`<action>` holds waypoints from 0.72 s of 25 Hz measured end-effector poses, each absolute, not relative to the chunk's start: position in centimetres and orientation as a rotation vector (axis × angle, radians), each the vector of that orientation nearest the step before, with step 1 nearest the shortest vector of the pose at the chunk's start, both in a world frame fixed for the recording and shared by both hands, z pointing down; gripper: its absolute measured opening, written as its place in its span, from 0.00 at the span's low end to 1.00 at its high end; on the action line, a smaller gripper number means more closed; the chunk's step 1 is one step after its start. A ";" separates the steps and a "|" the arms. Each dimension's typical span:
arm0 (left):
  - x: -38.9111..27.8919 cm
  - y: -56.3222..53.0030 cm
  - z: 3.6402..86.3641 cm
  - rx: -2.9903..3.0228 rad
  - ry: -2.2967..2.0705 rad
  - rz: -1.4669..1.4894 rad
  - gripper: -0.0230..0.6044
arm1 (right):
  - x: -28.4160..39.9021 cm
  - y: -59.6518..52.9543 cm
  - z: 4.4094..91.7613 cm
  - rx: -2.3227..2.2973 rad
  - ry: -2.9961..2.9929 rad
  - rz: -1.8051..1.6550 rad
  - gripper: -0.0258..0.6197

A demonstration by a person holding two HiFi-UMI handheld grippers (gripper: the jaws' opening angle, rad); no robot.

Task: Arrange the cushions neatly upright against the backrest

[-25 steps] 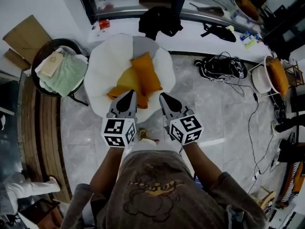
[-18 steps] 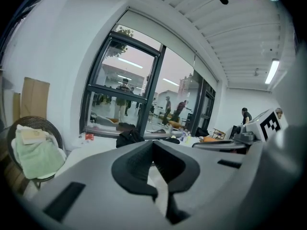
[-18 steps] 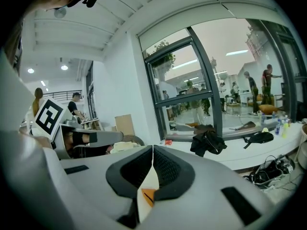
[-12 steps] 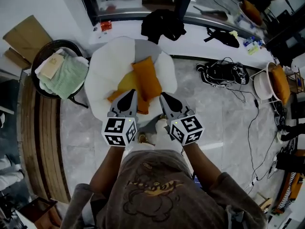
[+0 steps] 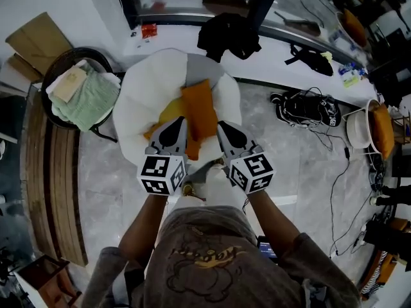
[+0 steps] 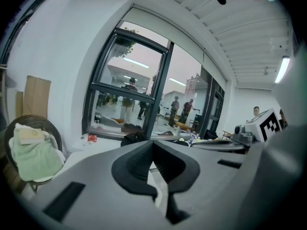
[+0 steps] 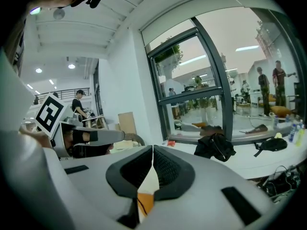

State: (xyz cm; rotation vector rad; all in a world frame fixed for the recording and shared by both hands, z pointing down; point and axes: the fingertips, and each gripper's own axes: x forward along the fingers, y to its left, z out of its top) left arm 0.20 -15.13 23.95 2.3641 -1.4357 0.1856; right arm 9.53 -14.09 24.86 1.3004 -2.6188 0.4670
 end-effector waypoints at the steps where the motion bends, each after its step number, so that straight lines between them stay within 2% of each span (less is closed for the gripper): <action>1: 0.4 -15.8 24.2 2.362 -1.434 0.186 0.04 | 9.7 -14.8 25.1 1.297 -2.617 0.468 0.07; 10: 1.7 -21.2 27.8 2.330 -1.444 0.194 0.04 | 10.7 -20.1 29.2 1.266 -2.582 0.494 0.07; 18: 0.4 -25.6 34.1 2.277 -1.486 0.203 0.04 | 10.3 -24.2 35.1 1.236 -2.582 0.468 0.07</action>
